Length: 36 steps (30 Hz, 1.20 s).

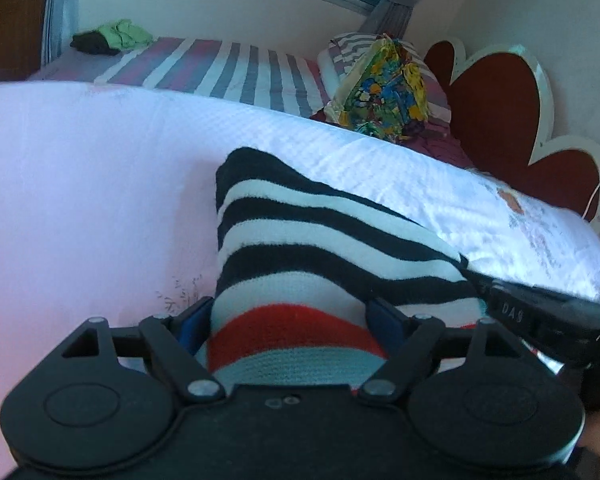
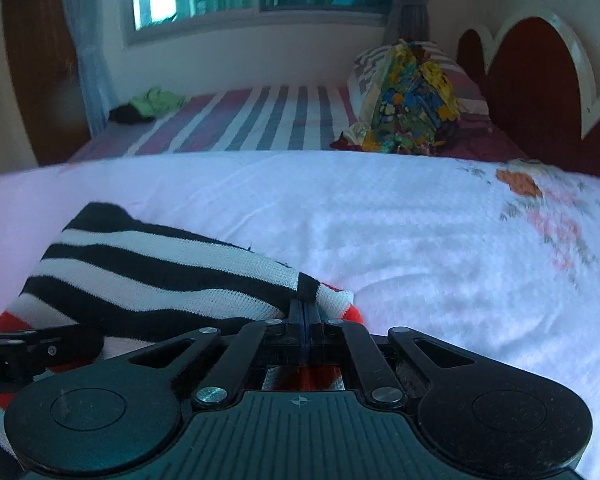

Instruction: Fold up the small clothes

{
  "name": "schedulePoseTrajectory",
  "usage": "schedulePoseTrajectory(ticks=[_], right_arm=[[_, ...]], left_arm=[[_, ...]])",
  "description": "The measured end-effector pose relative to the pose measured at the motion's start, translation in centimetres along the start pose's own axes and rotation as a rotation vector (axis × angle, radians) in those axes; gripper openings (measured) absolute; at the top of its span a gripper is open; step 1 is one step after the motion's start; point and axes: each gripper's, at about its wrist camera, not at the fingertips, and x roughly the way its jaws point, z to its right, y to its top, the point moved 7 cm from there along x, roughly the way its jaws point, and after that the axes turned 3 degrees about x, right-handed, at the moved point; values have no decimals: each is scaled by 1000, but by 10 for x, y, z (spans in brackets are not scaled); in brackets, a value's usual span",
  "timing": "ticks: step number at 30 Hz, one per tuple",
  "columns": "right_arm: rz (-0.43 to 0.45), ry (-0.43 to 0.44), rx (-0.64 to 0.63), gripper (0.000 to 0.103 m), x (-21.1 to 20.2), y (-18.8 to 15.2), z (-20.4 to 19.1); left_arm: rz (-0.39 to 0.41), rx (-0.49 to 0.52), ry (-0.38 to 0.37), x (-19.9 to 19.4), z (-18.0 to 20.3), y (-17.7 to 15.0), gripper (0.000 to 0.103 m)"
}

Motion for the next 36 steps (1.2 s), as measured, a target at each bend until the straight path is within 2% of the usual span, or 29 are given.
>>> schedulePoseTrajectory(ticks=[1,4,8,11,14,16,17,19,21,23,30,36], right_arm=[[4,20,15,3,-7,2,0],[36,130,97,3,-48,4,-1],[68,177,22,3,-99,-12,-21],[50,219,22,3,-118,-32,-36],[17,212,4,3,-118,-53,-44],[-21,148,-16,3,-107,-67,-38],[-29,150,-1,3,-102,-72,-34],[-21,148,-5,2,-99,-73,-31],[-10,128,-32,2,-95,-73,-35],[-16,128,-6,3,-96,-73,-34],[-9,150,87,3,-135,-73,-25],[-8,118,126,3,-155,-84,-20]], left_arm=[[7,4,8,-6,0,0,78],[20,-7,-16,-28,-2,-5,77],[48,17,-43,-63,-4,-23,77],[60,17,-56,-78,-3,-35,78],[61,29,-58,-81,2,-40,77],[50,39,-45,-76,3,-44,81],[38,27,-52,-71,1,-45,82],[33,22,-48,-67,0,-46,83],[42,63,-20,-67,4,-46,84],[42,70,-5,-67,4,-45,86],[46,89,20,-80,8,-46,83],[38,128,8,-91,16,-52,82]])
